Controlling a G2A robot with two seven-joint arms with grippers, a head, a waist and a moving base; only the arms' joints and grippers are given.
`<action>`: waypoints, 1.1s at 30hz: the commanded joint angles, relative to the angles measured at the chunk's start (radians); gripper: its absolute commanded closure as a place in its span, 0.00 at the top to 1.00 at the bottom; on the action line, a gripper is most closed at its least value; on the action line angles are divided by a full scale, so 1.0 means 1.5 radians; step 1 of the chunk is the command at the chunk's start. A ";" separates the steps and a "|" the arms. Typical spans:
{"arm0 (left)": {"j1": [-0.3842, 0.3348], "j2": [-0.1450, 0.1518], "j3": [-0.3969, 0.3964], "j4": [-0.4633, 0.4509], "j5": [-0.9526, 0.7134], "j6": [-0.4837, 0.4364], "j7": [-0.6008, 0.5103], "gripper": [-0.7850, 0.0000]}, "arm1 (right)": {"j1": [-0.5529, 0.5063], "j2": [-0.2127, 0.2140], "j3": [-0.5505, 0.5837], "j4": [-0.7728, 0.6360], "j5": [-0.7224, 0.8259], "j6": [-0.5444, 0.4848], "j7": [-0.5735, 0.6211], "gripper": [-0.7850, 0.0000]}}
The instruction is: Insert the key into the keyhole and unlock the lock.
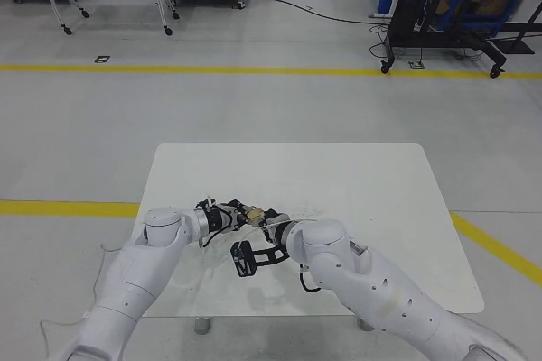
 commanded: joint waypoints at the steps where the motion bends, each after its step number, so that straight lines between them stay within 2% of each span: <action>1: 0.000 0.000 -0.001 0.000 -0.002 0.000 -0.001 0.00 | -0.001 -0.001 0.001 0.002 0.001 -0.001 0.001 0.00; 33: -0.005 0.003 0.010 0.009 -0.002 0.010 -0.041 0.00 | -0.004 -0.020 -0.017 0.025 -0.048 -0.005 0.007 0.00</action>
